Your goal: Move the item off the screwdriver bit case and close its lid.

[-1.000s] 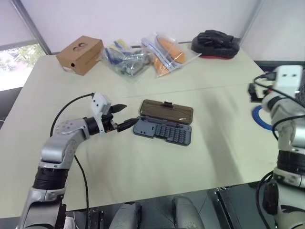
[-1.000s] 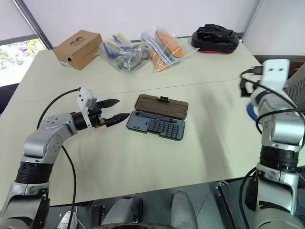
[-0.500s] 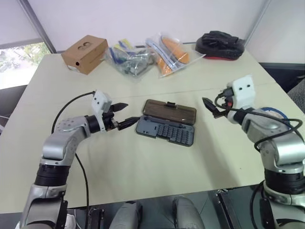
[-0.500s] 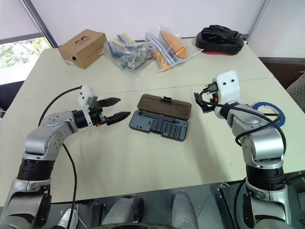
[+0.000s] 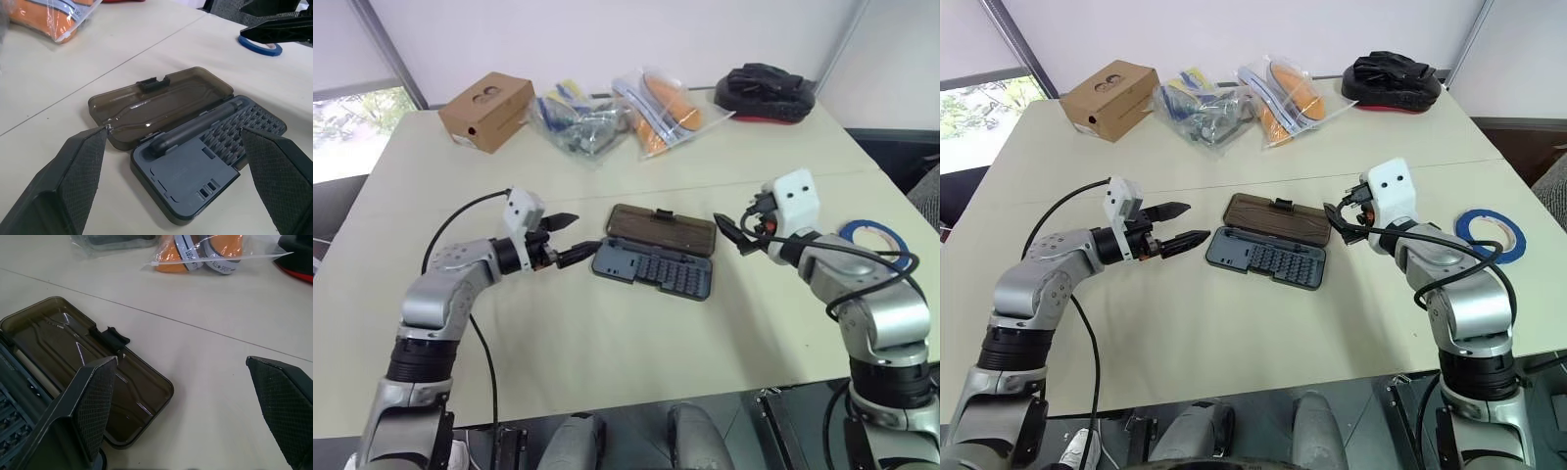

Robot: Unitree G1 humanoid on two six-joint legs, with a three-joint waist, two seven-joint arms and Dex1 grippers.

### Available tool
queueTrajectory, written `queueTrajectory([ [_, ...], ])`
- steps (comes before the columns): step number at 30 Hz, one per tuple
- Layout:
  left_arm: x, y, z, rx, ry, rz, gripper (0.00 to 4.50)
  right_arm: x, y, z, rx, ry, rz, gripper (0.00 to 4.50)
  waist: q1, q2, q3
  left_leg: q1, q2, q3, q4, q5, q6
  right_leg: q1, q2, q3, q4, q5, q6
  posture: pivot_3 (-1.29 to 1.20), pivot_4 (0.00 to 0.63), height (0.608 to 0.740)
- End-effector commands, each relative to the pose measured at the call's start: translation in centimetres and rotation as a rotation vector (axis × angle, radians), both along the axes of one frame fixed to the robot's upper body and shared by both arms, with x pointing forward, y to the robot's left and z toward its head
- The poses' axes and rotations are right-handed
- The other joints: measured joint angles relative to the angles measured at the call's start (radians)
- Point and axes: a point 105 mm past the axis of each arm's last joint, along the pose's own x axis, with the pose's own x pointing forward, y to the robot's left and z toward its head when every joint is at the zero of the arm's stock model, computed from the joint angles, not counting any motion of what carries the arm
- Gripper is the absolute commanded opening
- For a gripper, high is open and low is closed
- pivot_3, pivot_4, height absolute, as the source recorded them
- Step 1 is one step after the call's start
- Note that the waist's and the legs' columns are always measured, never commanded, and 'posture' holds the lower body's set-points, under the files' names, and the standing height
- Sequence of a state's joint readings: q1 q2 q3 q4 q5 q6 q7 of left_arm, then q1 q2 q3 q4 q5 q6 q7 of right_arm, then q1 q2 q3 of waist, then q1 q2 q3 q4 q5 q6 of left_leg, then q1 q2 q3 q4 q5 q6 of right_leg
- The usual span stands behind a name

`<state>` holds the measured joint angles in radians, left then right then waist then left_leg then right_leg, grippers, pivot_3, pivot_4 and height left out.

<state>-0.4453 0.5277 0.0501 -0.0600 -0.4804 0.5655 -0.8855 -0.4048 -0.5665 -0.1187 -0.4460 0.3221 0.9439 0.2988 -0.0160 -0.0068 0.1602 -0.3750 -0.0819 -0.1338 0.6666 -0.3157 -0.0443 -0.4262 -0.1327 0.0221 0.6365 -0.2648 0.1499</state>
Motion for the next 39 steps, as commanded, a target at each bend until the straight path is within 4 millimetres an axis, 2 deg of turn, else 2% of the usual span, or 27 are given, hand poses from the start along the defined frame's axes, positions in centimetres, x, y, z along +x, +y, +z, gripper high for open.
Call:
queueTrajectory([
  [1,-0.2,-0.5,1.3,-0.007,-0.05,-0.028,4.5,-0.5,0.7,1.3,-0.005,-0.062,0.027,4.36,0.0,0.0,0.0,0.0,0.0,0.0,0.0,0.0,0.0,0.0,0.0,0.0,0.0,0.0,0.0,0.0,0.15,0.74],
  [4,-0.2,-0.6,1.5,-0.016,-0.054,-0.033,3.61,-0.4,0.7,1.3,-0.006,-0.063,0.026,4.5,0.0,0.0,0.0,0.0,0.0,0.0,0.0,0.0,0.0,0.0,0.0,0.0,0.0,0.0,0.0,0.0,0.15,0.74],
  [9,-0.2,-0.7,1.6,-0.021,-0.058,-0.037,0.93,-0.5,0.7,1.2,-0.011,-0.059,0.031,4.5,0.0,0.0,0.0,0.0,0.0,0.0,0.0,0.0,0.0,0.0,0.0,0.0,0.0,0.0,0.0,0.0,0.15,0.74],
  [11,-0.2,-1.0,1.6,-0.019,-0.055,-0.048,0.06,-0.6,0.8,1.1,-0.016,-0.052,0.041,4.5,0.0,0.0,0.0,0.0,0.0,0.0,0.0,0.0,0.0,0.0,0.0,0.0,0.0,0.0,0.0,0.0,0.15,0.74],
  [16,-0.4,-2.4,0.2,0.047,-0.04,-0.135,0.06,-0.9,1.2,0.3,-0.002,0.003,0.093,4.5,0.002,0.0,0.0,0.0,0.0,0.0,0.0,0.0,0.0,0.0,0.0,0.0,0.0,0.0,0.0,0.0,0.15,0.74],
  [18,0.0,-3.2,-1.1,0.09,-0.025,-0.181,0.06,-0.5,1.1,-0.2,-0.007,0.031,0.096,4.5,0.002,0.0,0.0,0.0,-0.001,0.0,0.0,0.0,0.0,0.0,0.0,0.0,0.0,0.0,0.0,0.0,0.15,0.74],
  [22,1.3,-3.9,-3.4,0.147,-0.001,-0.207,0.06,0.7,0.7,-0.9,0.009,0.081,0.058,4.5,0.001,0.0,0.0,0.0,-0.001,0.0,0.001,0.0,0.0,0.0,0.0,0.0,0.0,0.0,0.0,0.0,0.15,0.74],
  [27,2.3,-4.1,-4.9,0.175,0.008,-0.215,0.06,3.0,0.0,-0.4,-0.009,0.104,-0.069,4.5,-0.005,0.0,0.0,0.0,-0.001,0.0,0.0,0.0,0.0,-0.001,0.0,0.0,0.001,0.0,0.0,0.0,0.15,0.74],
  [34,2.4,-4.7,-4.4,0.131,-0.011,-0.221,0.06,4.5,-0.8,-0.6,0.048,0.218,-0.191,4.5,-0.002,0.0,0.0,0.0,-0.001,0.0,0.001,0.0,0.0,-0.001,-0.001,-0.001,0.002,0.0,0.0,0.0,0.15,0.74],
  [39,2.3,-4.3,-1.3,-0.008,-0.051,-0.171,0.06,4.6,0.2,-2.1,0.051,0.289,-0.206,4.5,-0.006,0.0,0.0,0.0,-0.001,0.0,0.001,0.0,0.0,-0.002,-0.001,-0.001,0.004,0.0,0.0,0.0,0.15,0.74],
])
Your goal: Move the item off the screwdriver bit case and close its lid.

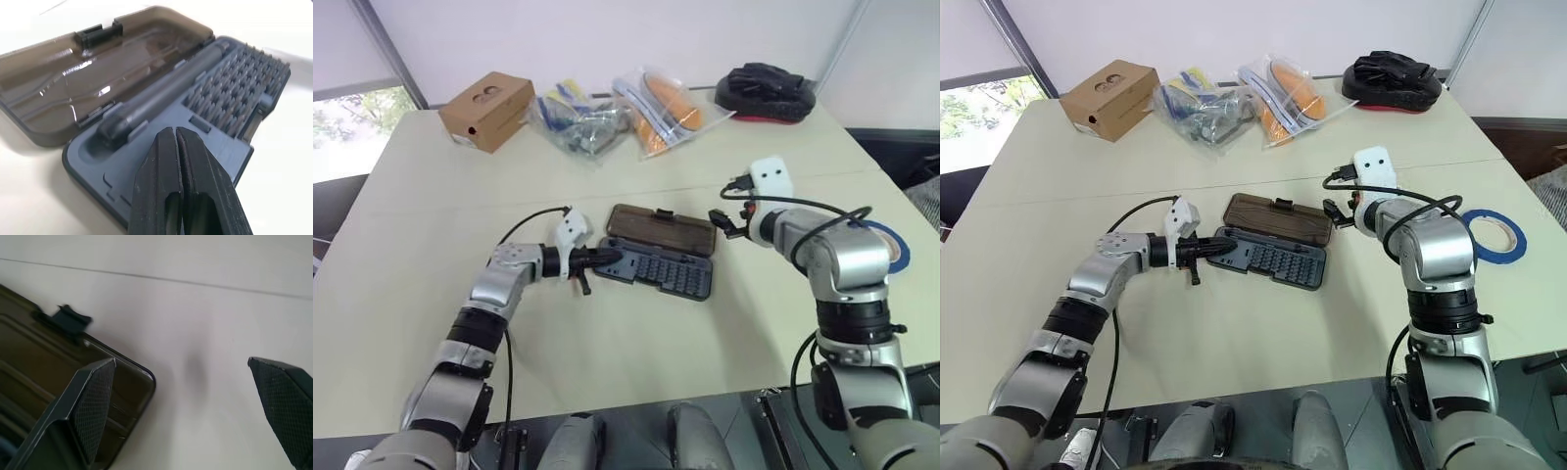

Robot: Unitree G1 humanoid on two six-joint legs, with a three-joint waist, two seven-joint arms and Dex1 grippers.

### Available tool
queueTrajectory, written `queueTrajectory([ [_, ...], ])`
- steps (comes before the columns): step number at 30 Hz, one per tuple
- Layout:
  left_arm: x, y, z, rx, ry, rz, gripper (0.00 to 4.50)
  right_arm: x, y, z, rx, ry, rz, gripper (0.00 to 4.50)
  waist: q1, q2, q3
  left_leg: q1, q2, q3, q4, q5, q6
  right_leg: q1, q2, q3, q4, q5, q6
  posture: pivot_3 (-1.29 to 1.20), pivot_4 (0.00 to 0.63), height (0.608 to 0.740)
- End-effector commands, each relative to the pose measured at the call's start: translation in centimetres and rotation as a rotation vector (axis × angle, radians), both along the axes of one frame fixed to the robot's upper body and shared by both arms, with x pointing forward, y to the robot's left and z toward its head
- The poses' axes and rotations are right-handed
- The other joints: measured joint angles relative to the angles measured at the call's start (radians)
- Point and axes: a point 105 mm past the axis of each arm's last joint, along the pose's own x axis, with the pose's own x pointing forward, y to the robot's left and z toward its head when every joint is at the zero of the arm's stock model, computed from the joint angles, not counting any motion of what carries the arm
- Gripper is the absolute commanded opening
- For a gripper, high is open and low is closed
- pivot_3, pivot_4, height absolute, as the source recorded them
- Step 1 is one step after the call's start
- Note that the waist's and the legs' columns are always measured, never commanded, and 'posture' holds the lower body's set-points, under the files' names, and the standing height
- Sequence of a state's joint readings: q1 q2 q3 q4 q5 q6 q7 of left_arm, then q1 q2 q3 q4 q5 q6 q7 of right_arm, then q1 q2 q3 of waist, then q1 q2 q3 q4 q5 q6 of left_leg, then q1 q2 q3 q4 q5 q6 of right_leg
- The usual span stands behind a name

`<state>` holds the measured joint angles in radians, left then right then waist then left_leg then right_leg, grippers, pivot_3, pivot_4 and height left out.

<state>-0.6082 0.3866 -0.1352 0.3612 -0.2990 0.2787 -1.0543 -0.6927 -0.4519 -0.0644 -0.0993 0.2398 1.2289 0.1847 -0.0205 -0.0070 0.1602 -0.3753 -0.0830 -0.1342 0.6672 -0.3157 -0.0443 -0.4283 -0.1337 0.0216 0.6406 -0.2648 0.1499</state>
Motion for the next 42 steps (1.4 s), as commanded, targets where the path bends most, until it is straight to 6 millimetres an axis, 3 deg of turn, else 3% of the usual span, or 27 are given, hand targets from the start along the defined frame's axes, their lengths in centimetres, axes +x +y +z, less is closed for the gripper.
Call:
queueTrajectory([
  [1,0.2,0.6,3.7,-0.105,-0.076,0.042,0.06,0.1,0.6,0.4,0.0,-0.005,-0.005,4.5,-0.002,0.0,0.0,0.0,0.0,0.0,0.0,0.0,0.0,-0.001,0.0,0.0,0.002,0.0,0.0,0.0,0.15,0.74],
  [8,-0.1,2.4,5.7,-0.115,-0.125,0.123,0.06,0.4,1.3,-1.7,-0.013,0.051,-0.019,4.5,-0.006,0.0,0.0,0.0,0.0,0.0,0.0,0.0,0.0,-0.003,0.0,0.0,0.006,0.0,0.0,0.0,0.15,0.74],
  [9,-0.2,2.6,5.8,-0.113,-0.13,0.132,0.02,0.5,1.3,-2.1,-0.017,0.057,-0.023,4.25,-0.007,0.0,0.0,0.0,0.0,0.0,0.0,0.0,0.0,-0.003,0.0,0.0,0.006,0.0,0.0,0.0,0.15,0.74],
  [12,-0.4,2.9,5.8,-0.108,-0.133,0.152,0.0,0.8,1.5,-3.1,-0.042,0.086,-0.024,3.15,-0.01,0.0,0.0,0.0,0.0,0.0,0.0,0.0,0.0,-0.003,0.0,0.0,0.006,0.0,0.0,0.0,0.15,0.74],
  [17,-0.7,3.3,5.9,-0.1,-0.147,0.179,0.0,1.1,1.4,-4.3,-0.043,0.121,-0.039,0.38,-0.009,0.0,0.0,0.0,0.0,0.0,0.0,0.0,0.0,-0.002,0.0,0.0,0.006,0.0,0.0,0.0,0.15,0.74],
  [18,-0.6,3.5,6.0,-0.099,-0.152,0.186,0.0,1.1,1.4,-4.5,-0.045,0.13,-0.038,0.02,-0.006,0.0,0.0,0.0,0.0,0.0,0.0,0.0,0.0,-0.002,0.0,0.0,0.006,0.0,0.0,0.0,0.15,0.74],
  [26,-0.1,4.8,7.1,-0.095,-0.199,0.239,0.0,0.4,2.2,-5.3,-0.09,0.167,0.023,0.02,0.002,-0.001,-0.001,0.001,-0.001,-0.001,0.001,0.0,-0.001,-0.001,0.0,-0.001,0.006,0.0,0.0,0.0,0.15,0.74],
  [42,-0.3,4.4,6.8,-0.088,-0.196,0.226,0.0,-3.4,1.6,-4.9,0.012,0.225,-0.117,0.02,0.005,-0.001,-0.001,0.001,-0.001,-0.003,0.0,0.0,-0.001,-0.001,0.0,-0.001,0.006,0.0,0.0,0.0,0.15,0.74],
])
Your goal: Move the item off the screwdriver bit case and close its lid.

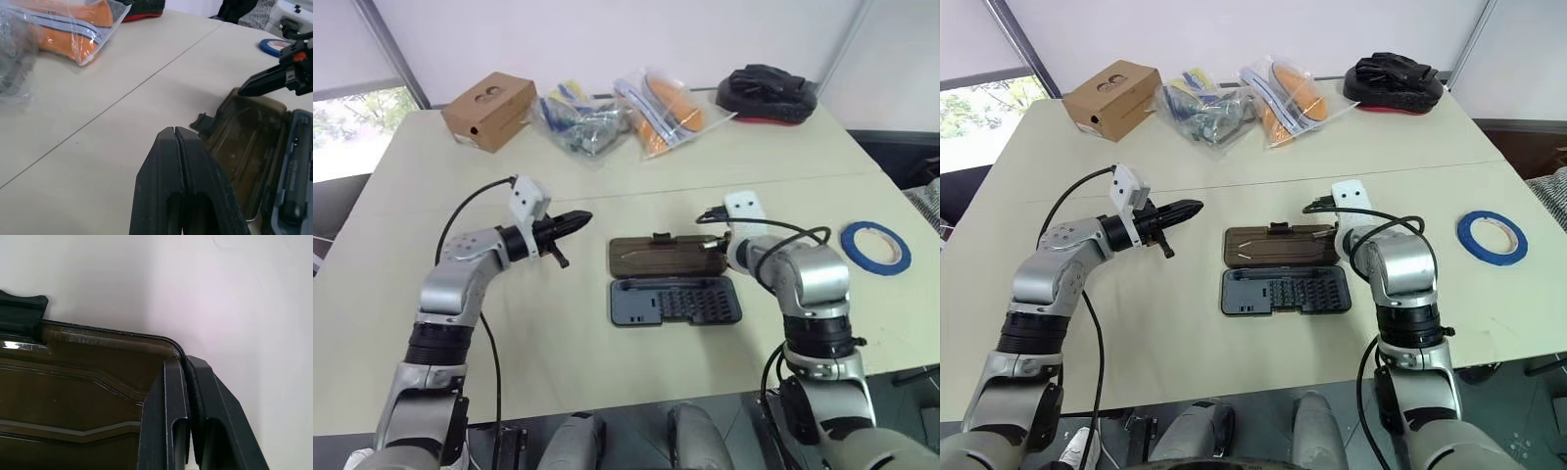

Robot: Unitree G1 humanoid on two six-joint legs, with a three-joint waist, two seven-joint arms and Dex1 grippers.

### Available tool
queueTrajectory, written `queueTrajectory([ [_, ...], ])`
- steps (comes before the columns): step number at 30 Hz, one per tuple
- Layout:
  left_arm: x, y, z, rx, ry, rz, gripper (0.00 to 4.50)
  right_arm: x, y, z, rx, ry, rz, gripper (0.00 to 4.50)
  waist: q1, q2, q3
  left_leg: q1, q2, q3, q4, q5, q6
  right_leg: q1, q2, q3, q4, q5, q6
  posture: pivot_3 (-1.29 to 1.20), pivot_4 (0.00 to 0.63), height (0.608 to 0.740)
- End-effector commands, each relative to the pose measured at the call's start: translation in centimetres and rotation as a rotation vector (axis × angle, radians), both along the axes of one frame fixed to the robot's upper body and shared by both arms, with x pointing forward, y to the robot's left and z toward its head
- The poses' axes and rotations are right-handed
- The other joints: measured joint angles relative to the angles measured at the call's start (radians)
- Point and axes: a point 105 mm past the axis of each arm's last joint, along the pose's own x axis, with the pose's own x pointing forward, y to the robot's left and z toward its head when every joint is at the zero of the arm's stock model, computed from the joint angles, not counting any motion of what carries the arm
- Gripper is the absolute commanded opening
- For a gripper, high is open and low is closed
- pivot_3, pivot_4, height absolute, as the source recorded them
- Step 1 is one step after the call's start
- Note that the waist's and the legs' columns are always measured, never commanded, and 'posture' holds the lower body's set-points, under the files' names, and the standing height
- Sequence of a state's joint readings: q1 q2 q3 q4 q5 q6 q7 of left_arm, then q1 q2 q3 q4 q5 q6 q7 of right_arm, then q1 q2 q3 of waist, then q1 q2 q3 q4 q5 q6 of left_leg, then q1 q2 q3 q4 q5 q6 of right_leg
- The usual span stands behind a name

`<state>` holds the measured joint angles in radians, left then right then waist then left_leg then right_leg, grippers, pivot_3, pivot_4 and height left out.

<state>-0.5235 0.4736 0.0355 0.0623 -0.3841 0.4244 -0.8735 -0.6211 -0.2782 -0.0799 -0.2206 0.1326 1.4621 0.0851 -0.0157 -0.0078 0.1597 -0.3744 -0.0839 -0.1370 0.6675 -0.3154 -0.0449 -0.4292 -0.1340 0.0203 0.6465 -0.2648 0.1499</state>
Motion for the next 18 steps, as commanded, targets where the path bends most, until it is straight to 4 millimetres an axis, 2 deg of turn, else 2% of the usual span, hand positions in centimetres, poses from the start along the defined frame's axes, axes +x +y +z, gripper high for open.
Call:
queueTrajectory([
  [1,-0.2,-0.1,1.6,-0.007,-0.063,-0.015,0.0,-1.0,0.1,-0.8,0.01,0.046,-0.018,0.02,0.0,0.0,0.0,0.0,0.0,0.0,0.0,0.0,0.0,0.0,0.0,0.0,0.0,0.0,0.0,0.0,0.15,0.74],
  [18,-0.3,-0.9,1.5,-0.009,-0.06,-0.05,0.0,-0.7,2.8,0.3,0.021,-0.007,0.075,0.02,-0.011,0.0,0.0,0.0,0.0,0.001,-0.001,0.0,0.0,-0.001,0.0,0.0,0.0,0.0,0.0,0.0,0.15,0.74],
])
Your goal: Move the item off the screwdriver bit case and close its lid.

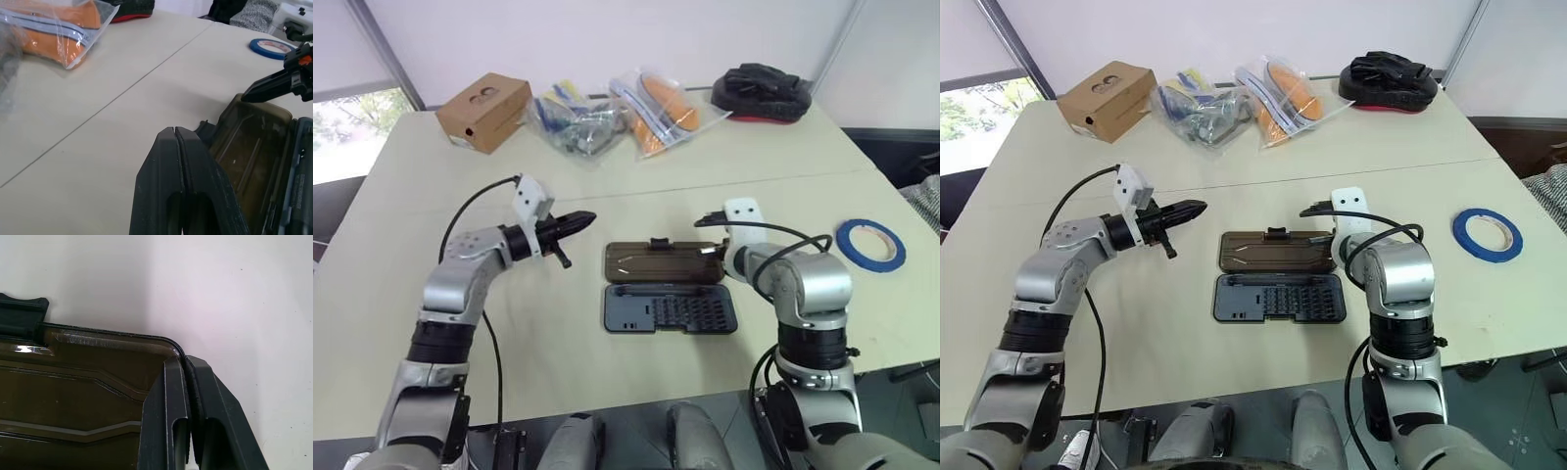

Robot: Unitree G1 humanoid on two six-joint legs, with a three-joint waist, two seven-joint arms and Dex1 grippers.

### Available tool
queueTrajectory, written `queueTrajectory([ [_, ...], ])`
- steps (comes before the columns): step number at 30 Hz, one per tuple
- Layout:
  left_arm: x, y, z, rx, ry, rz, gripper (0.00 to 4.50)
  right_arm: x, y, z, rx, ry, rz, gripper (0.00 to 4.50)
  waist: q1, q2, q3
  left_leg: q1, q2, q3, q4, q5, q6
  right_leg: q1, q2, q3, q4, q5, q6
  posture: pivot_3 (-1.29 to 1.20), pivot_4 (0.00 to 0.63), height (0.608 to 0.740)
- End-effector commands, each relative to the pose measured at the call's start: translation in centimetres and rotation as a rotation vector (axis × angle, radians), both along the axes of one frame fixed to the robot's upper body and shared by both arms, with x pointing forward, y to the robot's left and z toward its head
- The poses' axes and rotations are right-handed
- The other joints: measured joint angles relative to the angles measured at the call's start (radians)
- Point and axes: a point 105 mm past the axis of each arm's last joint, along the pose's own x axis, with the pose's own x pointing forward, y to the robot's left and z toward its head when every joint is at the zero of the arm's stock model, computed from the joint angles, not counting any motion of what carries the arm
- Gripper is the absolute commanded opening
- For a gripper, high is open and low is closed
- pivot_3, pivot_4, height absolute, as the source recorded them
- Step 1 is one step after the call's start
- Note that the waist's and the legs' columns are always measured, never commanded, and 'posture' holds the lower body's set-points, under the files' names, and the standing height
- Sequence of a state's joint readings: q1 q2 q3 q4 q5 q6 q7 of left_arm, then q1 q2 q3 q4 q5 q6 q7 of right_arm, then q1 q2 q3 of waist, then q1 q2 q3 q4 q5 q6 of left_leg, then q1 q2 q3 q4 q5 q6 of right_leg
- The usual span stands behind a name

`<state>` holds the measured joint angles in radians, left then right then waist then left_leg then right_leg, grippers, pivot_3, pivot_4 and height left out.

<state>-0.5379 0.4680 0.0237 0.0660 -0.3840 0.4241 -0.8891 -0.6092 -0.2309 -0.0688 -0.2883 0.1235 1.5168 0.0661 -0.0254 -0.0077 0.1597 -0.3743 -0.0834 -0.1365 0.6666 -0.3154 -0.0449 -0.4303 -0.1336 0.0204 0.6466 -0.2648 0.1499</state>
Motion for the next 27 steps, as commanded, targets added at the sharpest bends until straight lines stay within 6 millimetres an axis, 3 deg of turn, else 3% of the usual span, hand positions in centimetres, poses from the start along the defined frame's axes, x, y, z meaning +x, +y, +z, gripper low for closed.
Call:
queueTrajectory([
  [1,-0.3,-0.3,1.3,-0.012,-0.055,-0.021,0.0,0.2,1.6,0.3,0.011,-0.018,0.062,0.02,-0.004,0.0,0.0,0.0,0.0,0.0,0.0,0.0,0.0,0.0,0.0,0.0,0.0,0.0,0.0,0.0,0.15,0.74],
  [17,-0.7,-0.5,0.7,-0.015,-0.037,-0.025,0.0,0.5,2.1,0.2,0.002,-0.036,0.109,0.02,-0.02,0.0,0.0,0.0,0.001,0.0,-0.001,0.0,0.0,-0.001,0.0,0.0,0.0,0.0,0.0,0.0,0.15,0.74],
  [20,-0.7,-0.6,0.7,-0.017,-0.035,-0.027,0.0,0.5,2.2,0.5,0.002,-0.052,0.115,0.9,-0.019,0.0,0.0,0.0,0.001,0.0,-0.001,0.0,0.0,-0.001,0.0,0.0,0.0,0.0,0.0,0.0,0.15,0.74],
  [27,-1.6,-1.1,0.8,-0.044,0.006,-0.102,0.0,0.6,2.1,1.7,-0.009,-0.094,0.137,4.45,-0.017,0.0,0.0,0.0,0.0,0.0,-0.001,0.0,0.0,-0.001,0.0,0.0,0.0,0.0,0.0,0.0,0.15,0.74],
])
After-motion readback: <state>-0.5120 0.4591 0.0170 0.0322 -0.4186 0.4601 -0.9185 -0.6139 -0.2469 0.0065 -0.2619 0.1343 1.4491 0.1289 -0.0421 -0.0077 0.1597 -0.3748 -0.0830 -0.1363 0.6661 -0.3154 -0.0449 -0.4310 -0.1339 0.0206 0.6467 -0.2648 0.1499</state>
